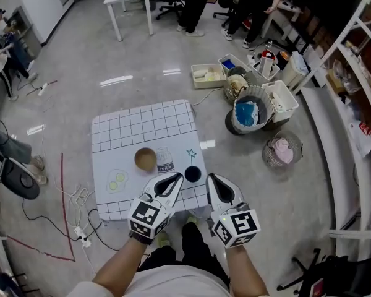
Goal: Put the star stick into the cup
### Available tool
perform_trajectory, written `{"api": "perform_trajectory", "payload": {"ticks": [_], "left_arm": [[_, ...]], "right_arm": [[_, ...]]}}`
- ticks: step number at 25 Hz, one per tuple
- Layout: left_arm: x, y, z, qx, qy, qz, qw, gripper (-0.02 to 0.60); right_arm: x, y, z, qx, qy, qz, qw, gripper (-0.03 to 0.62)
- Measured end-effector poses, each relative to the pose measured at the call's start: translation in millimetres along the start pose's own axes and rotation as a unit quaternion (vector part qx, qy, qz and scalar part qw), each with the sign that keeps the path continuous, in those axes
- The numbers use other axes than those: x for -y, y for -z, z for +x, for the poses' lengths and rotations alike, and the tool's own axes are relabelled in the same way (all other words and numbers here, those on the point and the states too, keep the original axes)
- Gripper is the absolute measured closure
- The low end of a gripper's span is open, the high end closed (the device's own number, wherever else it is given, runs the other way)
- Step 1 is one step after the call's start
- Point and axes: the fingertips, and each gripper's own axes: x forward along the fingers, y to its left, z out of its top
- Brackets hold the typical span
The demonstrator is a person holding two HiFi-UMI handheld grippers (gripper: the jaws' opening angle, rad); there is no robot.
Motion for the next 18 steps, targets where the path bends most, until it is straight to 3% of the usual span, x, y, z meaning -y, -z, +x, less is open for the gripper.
{"api": "perform_trajectory", "payload": {"ticks": [18], "left_arm": [[26.4, -57.1, -67.5, 0.07, 0.008, 0.0, 0.9975, 0.561]], "right_arm": [[-58.0, -36.9, -48.6, 0.058, 0.002, -0.036, 0.998, 0.58]]}}
